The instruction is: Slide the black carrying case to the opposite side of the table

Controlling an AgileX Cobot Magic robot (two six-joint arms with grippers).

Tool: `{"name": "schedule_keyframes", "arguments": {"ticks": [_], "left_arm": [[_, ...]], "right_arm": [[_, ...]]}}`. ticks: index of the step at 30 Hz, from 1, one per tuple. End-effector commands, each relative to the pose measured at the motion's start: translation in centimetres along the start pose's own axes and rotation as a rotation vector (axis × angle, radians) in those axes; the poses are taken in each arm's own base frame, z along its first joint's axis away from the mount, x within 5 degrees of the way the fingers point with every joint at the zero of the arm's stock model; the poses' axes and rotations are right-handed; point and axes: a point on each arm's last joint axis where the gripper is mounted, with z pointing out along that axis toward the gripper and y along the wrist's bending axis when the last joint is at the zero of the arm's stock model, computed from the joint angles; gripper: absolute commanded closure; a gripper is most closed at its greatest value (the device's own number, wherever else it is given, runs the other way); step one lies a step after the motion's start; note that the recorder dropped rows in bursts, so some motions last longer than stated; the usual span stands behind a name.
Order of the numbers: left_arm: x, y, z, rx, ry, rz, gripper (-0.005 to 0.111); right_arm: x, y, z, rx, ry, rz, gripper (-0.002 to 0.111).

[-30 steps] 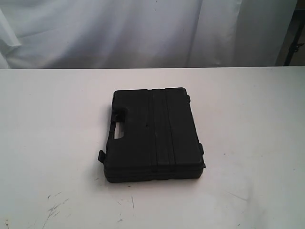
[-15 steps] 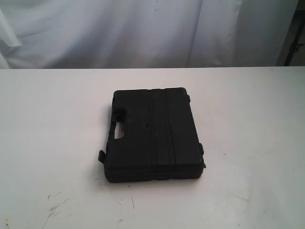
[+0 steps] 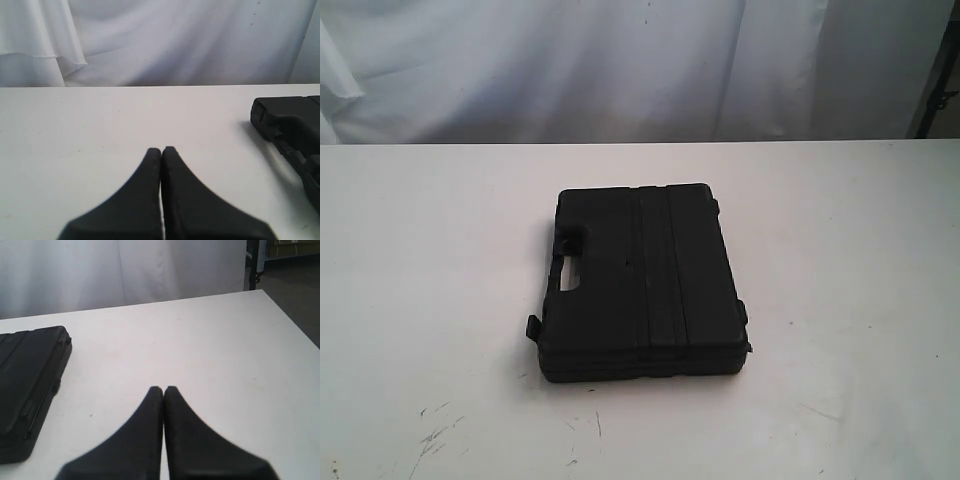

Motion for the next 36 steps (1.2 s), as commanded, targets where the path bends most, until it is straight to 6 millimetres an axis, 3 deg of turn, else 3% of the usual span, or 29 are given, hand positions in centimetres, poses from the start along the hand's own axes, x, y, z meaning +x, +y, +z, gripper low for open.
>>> {"name": "schedule_keyframes", "arguments": {"ticks": [1,36], "left_arm": [[0.13,-0.01,0.00,0.000,0.000,-0.013,0.107],[0.13,-0.01,0.00,0.000,0.000,-0.013,0.107]], "right_arm": [[1.17,-0.13,0.13,0.005,0.004,-0.001,0.108],[1.38,0.02,0.11,-0.010,0.027,0.054,0.108]]}}
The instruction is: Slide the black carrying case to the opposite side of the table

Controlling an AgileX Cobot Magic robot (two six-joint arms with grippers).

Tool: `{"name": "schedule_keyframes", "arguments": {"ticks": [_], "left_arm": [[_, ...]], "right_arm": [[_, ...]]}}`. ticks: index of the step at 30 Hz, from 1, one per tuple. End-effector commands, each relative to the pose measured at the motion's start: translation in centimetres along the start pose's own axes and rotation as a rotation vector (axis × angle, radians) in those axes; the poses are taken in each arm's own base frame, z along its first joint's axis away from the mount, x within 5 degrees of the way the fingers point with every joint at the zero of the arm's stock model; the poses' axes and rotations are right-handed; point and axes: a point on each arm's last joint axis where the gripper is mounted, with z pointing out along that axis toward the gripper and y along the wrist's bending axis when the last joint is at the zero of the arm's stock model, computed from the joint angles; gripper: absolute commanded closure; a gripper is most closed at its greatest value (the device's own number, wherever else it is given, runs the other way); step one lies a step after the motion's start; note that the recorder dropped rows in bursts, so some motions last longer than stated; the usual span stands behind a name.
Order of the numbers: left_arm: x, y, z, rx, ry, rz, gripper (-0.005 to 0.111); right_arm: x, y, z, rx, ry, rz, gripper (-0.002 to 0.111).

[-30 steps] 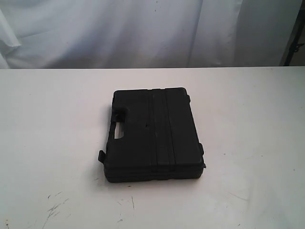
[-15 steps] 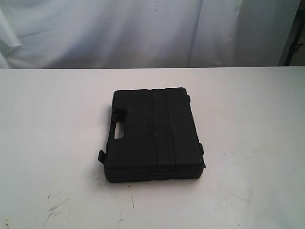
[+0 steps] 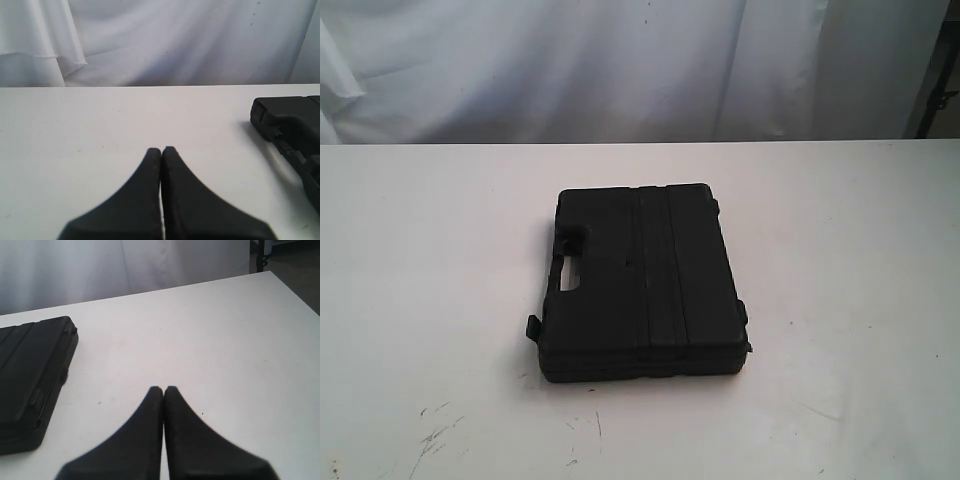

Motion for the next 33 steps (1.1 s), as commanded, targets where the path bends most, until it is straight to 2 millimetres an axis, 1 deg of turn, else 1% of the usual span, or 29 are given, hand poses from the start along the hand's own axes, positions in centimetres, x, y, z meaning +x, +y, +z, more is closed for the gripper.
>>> {"name": "schedule_keyframes", "arguments": {"ticks": [1,22,25,27,29,33], "left_arm": [[0.1,0.0,0.0,0.000,0.000,-0.013,0.107],[0.1,0.0,0.0,0.000,0.000,-0.010,0.107],[0.0,0.2,0.0,-0.027,-0.009,0.085,0.107],[-0.4,0.2,0.0,-0.024,-0.058,0.064,0.107],[-1.4,0.1,-0.1,-0.014,-0.163,0.001,0.107],[-3.7,0.7,-0.9,-0.016,-0.446,-0.277,0.107]], "right_arm": [[0.1,0.0,0.0,0.004,-0.002,0.007,0.108],[0.1,0.0,0.0,0.004,-0.002,0.007,0.108],[0.1,0.0,0.0,0.004,-0.002,0.007,0.108],[0.1,0.0,0.0,0.004,-0.002,0.007,0.108],[0.1,0.0,0.0,0.004,-0.002,0.007,0.108],[0.1,0.0,0.0,0.004,-0.002,0.007,0.108]]}}
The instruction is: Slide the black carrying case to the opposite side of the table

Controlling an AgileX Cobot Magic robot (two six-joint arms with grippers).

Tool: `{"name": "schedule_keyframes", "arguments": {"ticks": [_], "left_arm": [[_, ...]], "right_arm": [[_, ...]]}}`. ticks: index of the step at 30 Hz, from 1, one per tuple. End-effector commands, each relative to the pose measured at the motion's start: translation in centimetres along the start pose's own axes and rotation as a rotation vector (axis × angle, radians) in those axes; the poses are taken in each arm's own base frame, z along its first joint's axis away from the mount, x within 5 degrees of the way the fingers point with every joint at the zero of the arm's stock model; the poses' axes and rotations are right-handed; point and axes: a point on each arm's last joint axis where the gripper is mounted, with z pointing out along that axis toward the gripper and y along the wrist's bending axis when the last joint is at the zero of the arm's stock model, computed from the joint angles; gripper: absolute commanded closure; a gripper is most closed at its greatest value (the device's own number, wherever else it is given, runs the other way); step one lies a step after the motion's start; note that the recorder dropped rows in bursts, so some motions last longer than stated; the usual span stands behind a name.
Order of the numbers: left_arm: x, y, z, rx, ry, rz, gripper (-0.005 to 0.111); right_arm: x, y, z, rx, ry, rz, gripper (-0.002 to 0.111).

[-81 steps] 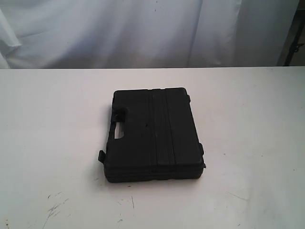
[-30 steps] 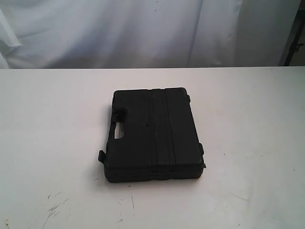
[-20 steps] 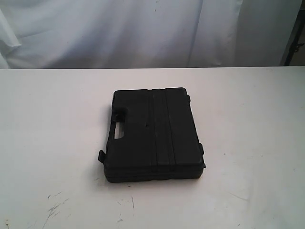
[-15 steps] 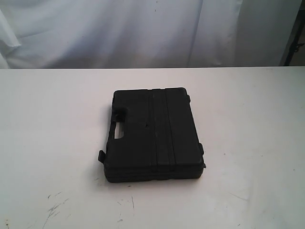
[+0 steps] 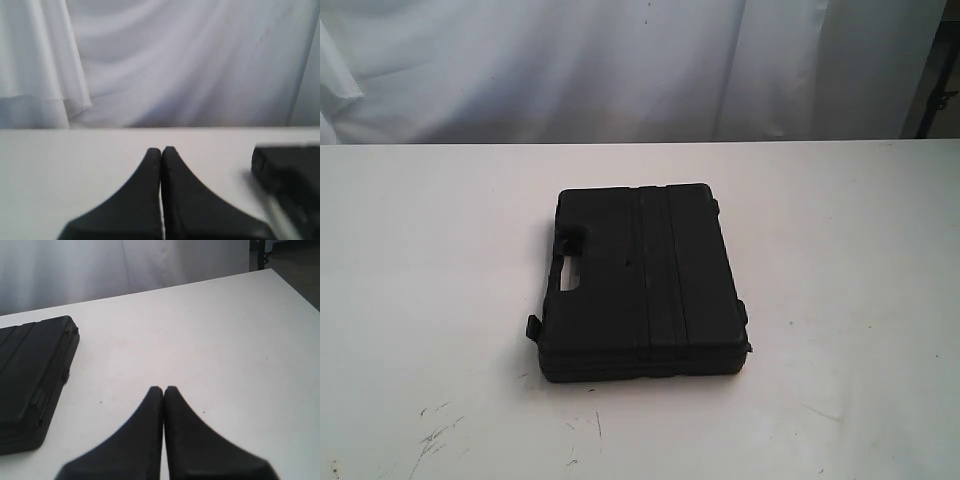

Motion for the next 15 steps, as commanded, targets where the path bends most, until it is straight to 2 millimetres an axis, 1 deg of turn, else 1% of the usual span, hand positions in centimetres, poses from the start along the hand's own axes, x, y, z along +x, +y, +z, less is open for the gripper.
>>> {"name": "schedule_keyframes", "arguments": {"ticks": [1,3,8,10,13,15], "left_arm": [[-2.5,0.7,-0.4,-0.039,-0.306,-0.291,0.107],[-3.3,1.1,-0.7,-0.062,-0.399,-0.328,0.107],[-4.5,1.6,-1.4,-0.097,-0.558,-0.326,0.107],[-4.6,1.7,-1.5,-0.079,-0.580,-0.399,0.107],[-4.6,1.6,-1.5,-0.026,-0.585,-0.574,0.107],[-4.3,1.6,-1.3,-0.017,-0.555,-0.599,0.107]], "right_arm": [[0.1,0.0,0.0,0.006,-0.005,-0.002,0.108],[0.1,0.0,0.0,0.006,-0.005,-0.002,0.108],[0.1,0.0,0.0,0.006,-0.005,-0.002,0.108],[0.1,0.0,0.0,0.006,-0.005,-0.002,0.108],[0.1,0.0,0.0,0.006,-0.005,-0.002,0.108],[0.1,0.0,0.0,0.006,-0.005,-0.002,0.108]]}}
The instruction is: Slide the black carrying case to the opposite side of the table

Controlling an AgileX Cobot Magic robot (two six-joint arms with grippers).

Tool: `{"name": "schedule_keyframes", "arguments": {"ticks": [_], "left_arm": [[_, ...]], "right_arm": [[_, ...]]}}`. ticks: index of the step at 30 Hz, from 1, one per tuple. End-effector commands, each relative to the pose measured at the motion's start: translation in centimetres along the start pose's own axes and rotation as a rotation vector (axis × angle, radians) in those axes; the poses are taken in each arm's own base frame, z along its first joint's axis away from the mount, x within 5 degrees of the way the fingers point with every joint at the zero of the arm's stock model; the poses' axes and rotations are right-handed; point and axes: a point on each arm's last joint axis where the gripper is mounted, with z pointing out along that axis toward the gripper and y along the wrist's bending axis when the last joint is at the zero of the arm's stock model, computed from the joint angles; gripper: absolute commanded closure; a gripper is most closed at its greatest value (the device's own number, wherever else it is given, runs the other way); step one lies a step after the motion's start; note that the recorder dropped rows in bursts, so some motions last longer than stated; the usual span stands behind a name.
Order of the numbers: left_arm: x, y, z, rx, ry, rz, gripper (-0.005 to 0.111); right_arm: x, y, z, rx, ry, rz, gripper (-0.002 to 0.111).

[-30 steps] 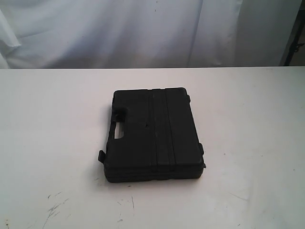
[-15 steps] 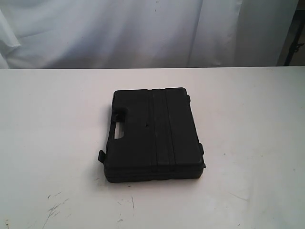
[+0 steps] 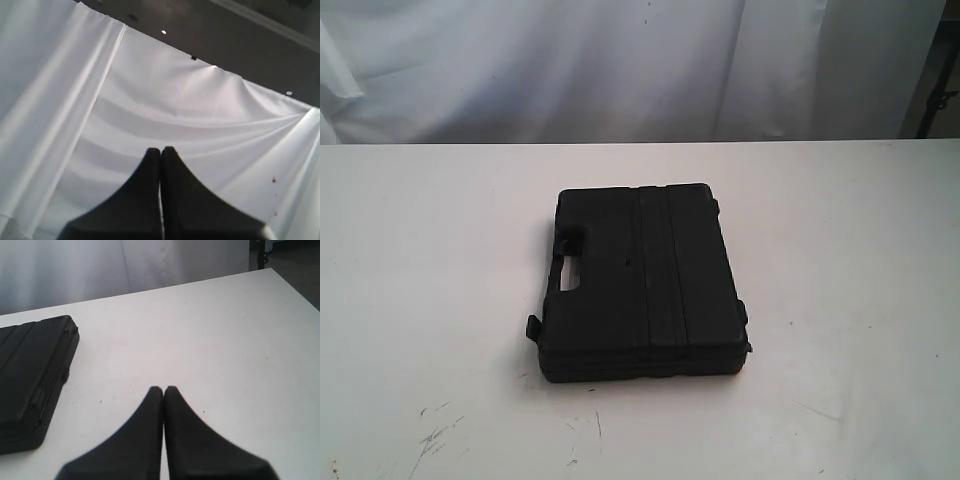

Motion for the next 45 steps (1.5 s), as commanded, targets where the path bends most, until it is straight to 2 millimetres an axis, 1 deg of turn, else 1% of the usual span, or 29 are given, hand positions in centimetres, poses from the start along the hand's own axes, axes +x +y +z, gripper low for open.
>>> {"name": "schedule_keyframes", "arguments": {"ticks": [1,4,7,8,9,12,14,17,19,21,23,25,28,29,30,31,32,33,34,35,36,37,39,41,43,45], "left_arm": [[0.4,0.1,-0.1,-0.013,0.038,-0.109,0.107],[1.0,0.2,-0.1,-0.023,0.100,-0.109,0.107],[1.6,0.3,-0.2,-0.045,0.160,-0.242,0.107],[1.9,0.2,-0.2,-0.059,0.215,-0.268,0.107],[1.8,-0.2,-0.1,-0.063,0.270,-0.276,0.107],[1.6,-1.3,1.2,-0.097,0.469,-0.211,0.107],[1.5,-1.9,2.6,-0.130,0.605,-0.124,0.107],[1.2,-2.8,5.8,-0.182,0.805,0.010,0.107],[1.9,-3.2,8.6,-0.191,0.980,0.135,0.107],[2.7,-3.4,11.2,-0.172,1.115,0.238,0.107],[3.7,-3.5,13.7,-0.179,1.238,0.276,0.107],[5.0,-3.5,16.5,-0.196,1.325,0.285,0.107],[7.3,-3.4,19.9,-0.212,1.412,0.244,0.105],[8.9,-3.2,21.9,-0.216,1.457,0.218,0.101],[9.7,-3.1,22.7,-0.201,1.485,0.222,0.097],[11.2,-3.0,23.9,-0.149,1.536,0.227,0.086],[12.0,-3.0,24.4,-0.103,1.564,0.236,0.078],[13.5,-3.0,25.1,-0.004,1.606,0.246,0.061],[14.3,-3.0,25.4,0.048,1.624,0.237,0.051],[15.9,-3.1,25.8,0.108,1.642,0.174,0.034],[16.7,-3.1,26.1,0.128,1.647,0.137,0.027],[18.0,-3.0,26.3,0.135,1.677,0.073,0.024],[19.7,-2.8,26.5,0.133,1.773,0.015,0.027],[21.4,-3.1,27.0,0.101,1.823,0.007,0.029],[22.8,-4.2,27.3,0.094,1.853,0.040,0.029],[24.0,-5.7,27.0,0.088,1.913,0.118,0.029]], "right_arm": [[0.1,0.0,0.0,0.006,-0.007,-0.002,0.108],[0.1,0.0,0.0,0.006,-0.007,-0.002,0.108],[0.1,0.0,0.0,0.006,-0.007,-0.002,0.108],[0.1,0.0,0.0,0.006,-0.007,-0.002,0.108],[0.1,0.0,0.0,0.006,-0.007,-0.002,0.108],[0.1,0.0,0.0,0.006,-0.007,-0.002,0.108],[0.1,0.0,0.0,0.006,-0.007,-0.002,0.108],[0.1,0.0,0.0,0.006,-0.007,-0.002,0.108],[0.1,0.0,0.0,0.006,-0.007,-0.002,0.108],[0.1,0.0,0.0,0.006,-0.007,-0.002,0.108],[0.1,0.0,0.0,0.006,-0.007,-0.002,0.108],[0.1,0.0,0.0,0.006,-0.007,-0.002,0.108],[0.1,0.0,0.0,0.006,-0.007,-0.002,0.108],[0.1,0.0,0.0,0.006,-0.007,-0.002,0.108],[0.1,0.0,0.0,0.006,-0.007,-0.002,0.108],[0.1,0.0,0.0,0.006,-0.007,-0.002,0.108],[0.1,0.0,0.0,0.006,-0.007,-0.002,0.108],[0.1,0.0,0.0,0.005,-0.007,0.000,0.108],[0.1,0.0,0.0,0.005,-0.007,0.000,0.108],[0.1,0.0,0.0,0.005,-0.007,0.000,0.108],[0.1,0.0,0.0,0.005,-0.007,0.000,0.108],[0.1,0.0,0.0,0.005,-0.007,0.000,0.108],[0.1,0.0,0.0,0.005,-0.007,0.000,0.108],[0.1,0.0,0.0,0.005,-0.007,0.000,0.108],[0.1,0.0,0.0,0.005,-0.007,0.000,0.108],[0.1,0.0,0.0,0.005,-0.007,0.000,0.108]]}}
